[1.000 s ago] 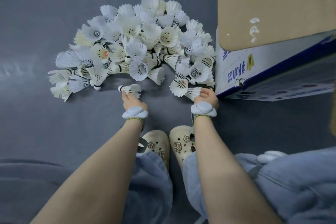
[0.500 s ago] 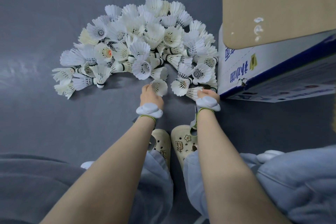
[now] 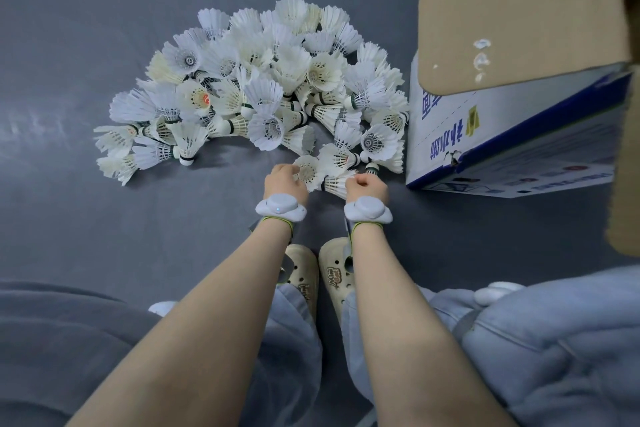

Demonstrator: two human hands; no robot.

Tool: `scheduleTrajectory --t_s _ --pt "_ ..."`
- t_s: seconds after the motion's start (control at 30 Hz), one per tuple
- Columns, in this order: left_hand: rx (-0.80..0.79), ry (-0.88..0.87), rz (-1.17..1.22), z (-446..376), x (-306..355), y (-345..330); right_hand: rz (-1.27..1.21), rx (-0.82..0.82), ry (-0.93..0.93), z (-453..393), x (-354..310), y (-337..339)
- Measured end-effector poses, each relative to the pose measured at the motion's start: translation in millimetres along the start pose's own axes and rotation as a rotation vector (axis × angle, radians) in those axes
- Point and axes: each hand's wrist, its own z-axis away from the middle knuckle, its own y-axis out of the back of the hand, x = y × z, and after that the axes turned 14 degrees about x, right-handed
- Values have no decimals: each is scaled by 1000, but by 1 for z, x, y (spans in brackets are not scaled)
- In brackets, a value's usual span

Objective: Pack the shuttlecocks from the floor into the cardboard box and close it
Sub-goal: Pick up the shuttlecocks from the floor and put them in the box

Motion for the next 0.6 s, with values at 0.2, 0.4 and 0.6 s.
scheduleTrajectory --t_s 0.2,0.4,0.6 --pt "-31 17 -63 2 4 11 36 -32 79 16 -7 5" --pt "-93 54 14 10 13 27 78 -90 134 28 -20 12" --pt "-87 98 91 23 31 55 152 -142 228 43 -47 35"
